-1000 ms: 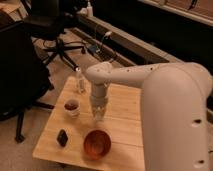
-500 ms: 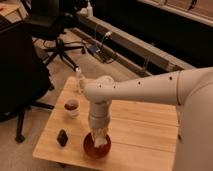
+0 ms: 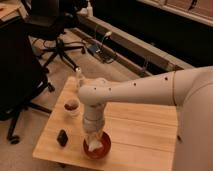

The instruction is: Place the white sponge in the ceramic bowl

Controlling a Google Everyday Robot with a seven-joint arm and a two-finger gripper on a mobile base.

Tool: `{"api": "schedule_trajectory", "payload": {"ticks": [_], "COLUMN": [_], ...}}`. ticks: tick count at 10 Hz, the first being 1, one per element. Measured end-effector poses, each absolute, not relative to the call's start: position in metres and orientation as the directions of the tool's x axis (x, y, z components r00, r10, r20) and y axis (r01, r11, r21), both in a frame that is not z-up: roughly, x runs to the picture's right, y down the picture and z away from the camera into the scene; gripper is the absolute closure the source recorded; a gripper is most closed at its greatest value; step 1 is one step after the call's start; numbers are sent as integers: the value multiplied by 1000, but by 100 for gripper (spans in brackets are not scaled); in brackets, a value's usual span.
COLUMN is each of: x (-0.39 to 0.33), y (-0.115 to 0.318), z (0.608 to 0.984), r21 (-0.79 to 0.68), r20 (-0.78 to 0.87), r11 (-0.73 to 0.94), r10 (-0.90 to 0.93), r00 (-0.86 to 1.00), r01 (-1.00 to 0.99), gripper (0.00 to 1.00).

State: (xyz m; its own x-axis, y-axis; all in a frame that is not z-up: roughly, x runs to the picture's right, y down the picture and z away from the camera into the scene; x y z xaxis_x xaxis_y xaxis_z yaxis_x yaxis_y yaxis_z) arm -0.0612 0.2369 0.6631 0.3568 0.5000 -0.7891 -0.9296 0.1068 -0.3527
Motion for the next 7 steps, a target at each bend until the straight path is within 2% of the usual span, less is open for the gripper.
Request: {"api": "schedule_trajectory", "payload": {"ticks": [7], "x": [-56], "y": [236], "z": [683], "r21": [-299], "r20": [-774], "r11": [155], "r10": [538], "r00": [334], "r01": [-942], "gripper": [20]}}
